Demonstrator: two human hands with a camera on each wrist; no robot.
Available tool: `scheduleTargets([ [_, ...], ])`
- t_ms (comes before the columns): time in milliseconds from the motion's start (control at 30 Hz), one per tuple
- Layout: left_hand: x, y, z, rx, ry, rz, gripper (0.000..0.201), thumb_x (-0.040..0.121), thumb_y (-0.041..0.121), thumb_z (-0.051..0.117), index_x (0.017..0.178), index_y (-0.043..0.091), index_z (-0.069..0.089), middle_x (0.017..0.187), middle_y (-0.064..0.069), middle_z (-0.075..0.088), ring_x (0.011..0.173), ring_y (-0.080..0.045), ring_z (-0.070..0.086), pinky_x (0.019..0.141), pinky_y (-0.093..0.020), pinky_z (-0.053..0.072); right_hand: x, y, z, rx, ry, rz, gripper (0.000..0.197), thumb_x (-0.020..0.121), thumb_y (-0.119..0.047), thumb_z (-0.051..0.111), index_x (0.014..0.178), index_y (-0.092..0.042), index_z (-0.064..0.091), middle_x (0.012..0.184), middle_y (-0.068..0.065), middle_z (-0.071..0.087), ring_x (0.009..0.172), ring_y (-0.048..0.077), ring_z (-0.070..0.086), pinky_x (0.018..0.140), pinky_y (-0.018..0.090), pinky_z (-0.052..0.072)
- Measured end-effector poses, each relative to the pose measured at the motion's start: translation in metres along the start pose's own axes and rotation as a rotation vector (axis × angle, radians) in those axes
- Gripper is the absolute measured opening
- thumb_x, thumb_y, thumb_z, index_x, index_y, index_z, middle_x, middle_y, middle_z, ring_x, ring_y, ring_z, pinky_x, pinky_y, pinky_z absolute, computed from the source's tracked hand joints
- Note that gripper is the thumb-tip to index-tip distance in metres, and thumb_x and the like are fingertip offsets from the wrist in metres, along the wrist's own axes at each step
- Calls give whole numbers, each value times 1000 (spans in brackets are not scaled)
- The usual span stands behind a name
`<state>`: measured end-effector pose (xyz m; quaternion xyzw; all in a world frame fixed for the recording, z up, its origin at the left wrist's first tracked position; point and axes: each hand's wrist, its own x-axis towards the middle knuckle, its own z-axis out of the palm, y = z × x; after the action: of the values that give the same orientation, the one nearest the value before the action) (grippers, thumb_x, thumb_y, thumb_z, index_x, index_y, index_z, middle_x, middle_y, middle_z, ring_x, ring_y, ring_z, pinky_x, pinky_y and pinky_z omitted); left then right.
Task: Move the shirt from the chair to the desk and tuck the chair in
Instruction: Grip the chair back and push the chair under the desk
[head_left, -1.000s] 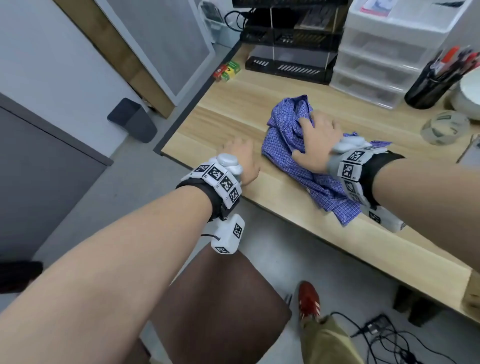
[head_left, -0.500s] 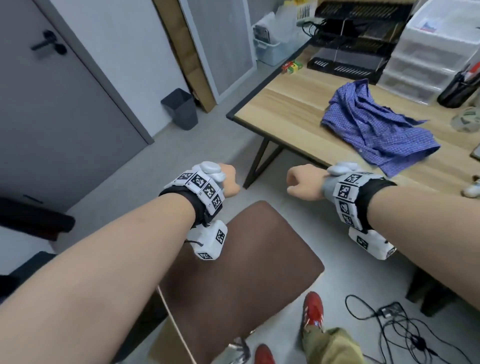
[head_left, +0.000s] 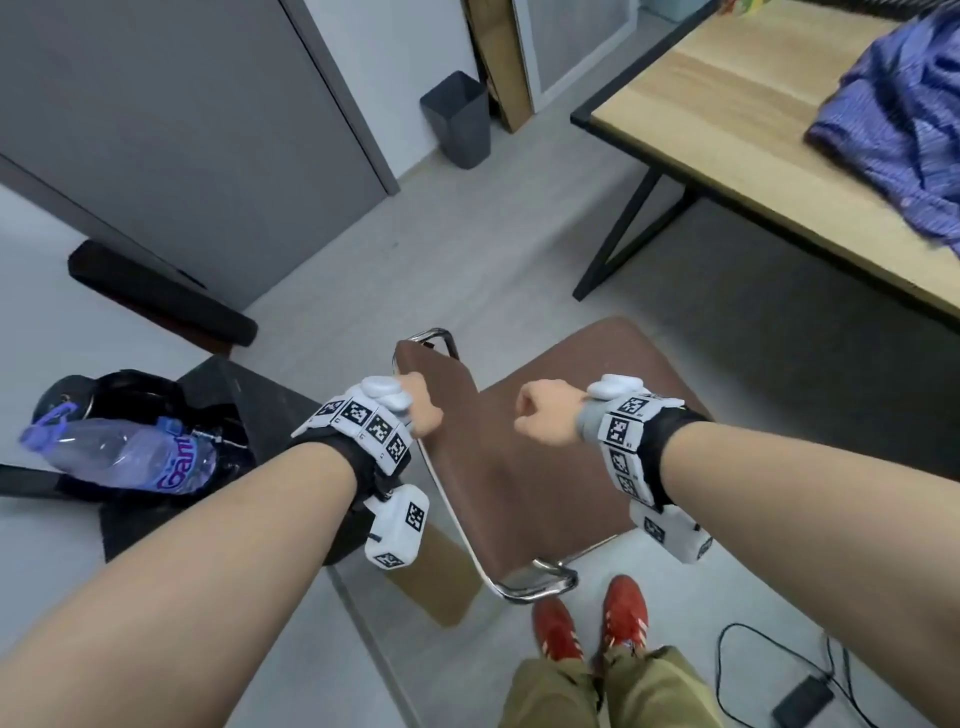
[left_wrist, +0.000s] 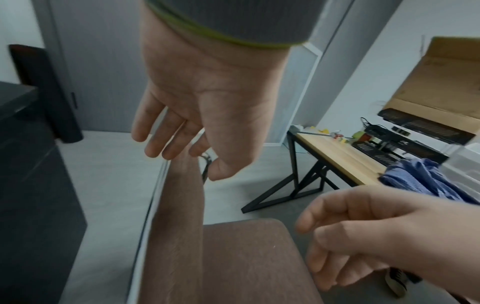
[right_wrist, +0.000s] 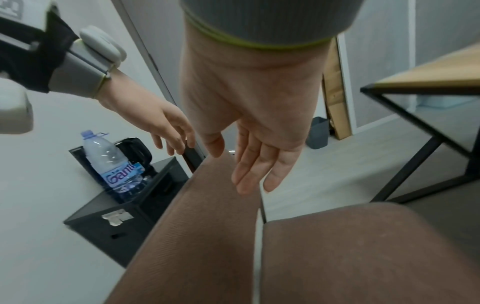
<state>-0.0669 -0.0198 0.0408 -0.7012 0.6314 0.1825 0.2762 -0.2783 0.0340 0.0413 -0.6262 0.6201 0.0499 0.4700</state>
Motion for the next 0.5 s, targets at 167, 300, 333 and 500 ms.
scheduleTargets([
  [167,-1,-37,20,-260,-4,-124,41,87,46,54,86,5,55,84,-11,67,80,-33,67,85,-39,59,15,-37,62,530,-109,122,17,94,-23,55,104,-9,57,89,12,74,79,30,75,83,45,62],
  [300,13,-55,20,-463,9,-159,52,80,49,57,86,-1,67,90,-19,75,83,-40,75,83,-49,64,20,-66,85,1040,-208,283,32,95,-31,58,112,-3,57,89,14,71,79,28,73,79,41,62],
  [333,15,-60,17,-493,26,-151,50,87,45,58,95,-4,65,94,-19,73,89,-41,74,86,-47,63,21,-75,92,1119,-237,290,32,96,-33,58,109,-4,58,94,15,72,85,30,73,78,40,61],
  [500,43,-88,-2,-445,120,-80,58,97,44,57,131,-3,52,124,-22,68,115,-43,66,101,-46,52,48,-117,137,1217,-226,350,34,95,-43,57,97,-10,64,107,13,71,100,27,67,81,37,54],
])
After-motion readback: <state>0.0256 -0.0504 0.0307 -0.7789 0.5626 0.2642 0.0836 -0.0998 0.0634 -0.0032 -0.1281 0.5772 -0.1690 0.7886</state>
